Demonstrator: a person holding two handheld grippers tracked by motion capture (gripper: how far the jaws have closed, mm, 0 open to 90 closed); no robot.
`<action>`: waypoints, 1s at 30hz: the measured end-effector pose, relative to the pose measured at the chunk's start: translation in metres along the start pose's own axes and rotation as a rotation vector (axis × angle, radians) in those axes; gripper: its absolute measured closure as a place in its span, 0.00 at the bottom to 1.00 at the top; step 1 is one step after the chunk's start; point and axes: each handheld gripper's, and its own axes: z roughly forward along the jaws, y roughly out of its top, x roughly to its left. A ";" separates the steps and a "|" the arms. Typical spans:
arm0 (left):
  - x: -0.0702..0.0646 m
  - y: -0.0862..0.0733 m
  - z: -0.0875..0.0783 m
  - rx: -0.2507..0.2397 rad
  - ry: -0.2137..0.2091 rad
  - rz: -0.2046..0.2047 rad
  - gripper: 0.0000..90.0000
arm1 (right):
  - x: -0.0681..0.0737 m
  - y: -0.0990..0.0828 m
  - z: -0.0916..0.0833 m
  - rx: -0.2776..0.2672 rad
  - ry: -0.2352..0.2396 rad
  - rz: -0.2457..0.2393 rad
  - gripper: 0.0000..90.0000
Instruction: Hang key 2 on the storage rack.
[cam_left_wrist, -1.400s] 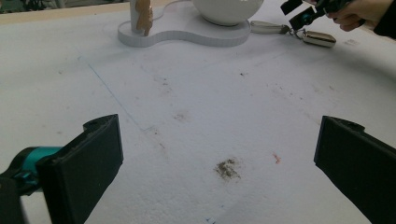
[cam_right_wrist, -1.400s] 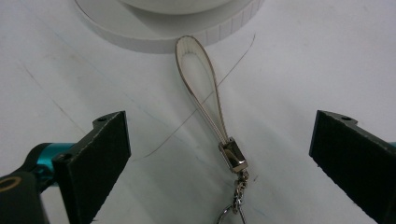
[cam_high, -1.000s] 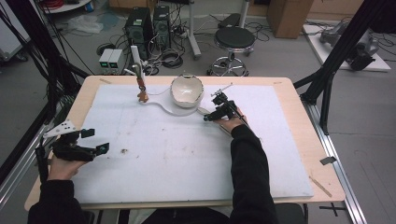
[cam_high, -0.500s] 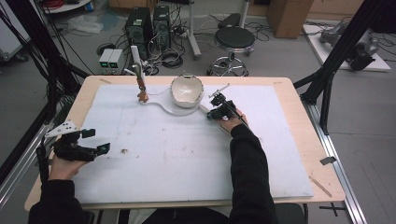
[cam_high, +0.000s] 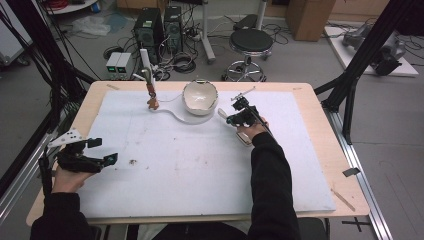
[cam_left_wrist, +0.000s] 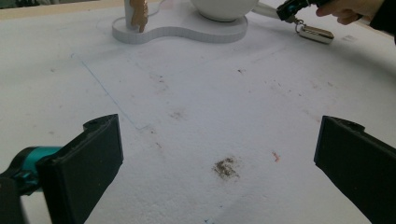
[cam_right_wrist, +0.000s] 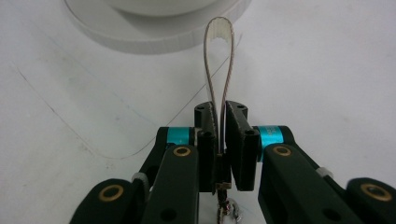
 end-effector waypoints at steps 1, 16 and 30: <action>0.000 0.000 0.000 0.000 0.001 0.000 0.02 | -0.001 0.000 -0.004 -0.017 -0.001 0.003 0.92; 0.000 0.000 0.001 0.007 -0.003 0.001 0.02 | 0.012 -0.003 -0.048 -0.167 0.011 -0.001 0.92; 0.000 -0.001 0.003 0.029 -0.006 -0.002 0.02 | 0.023 -0.006 -0.082 -0.260 0.021 -0.055 0.92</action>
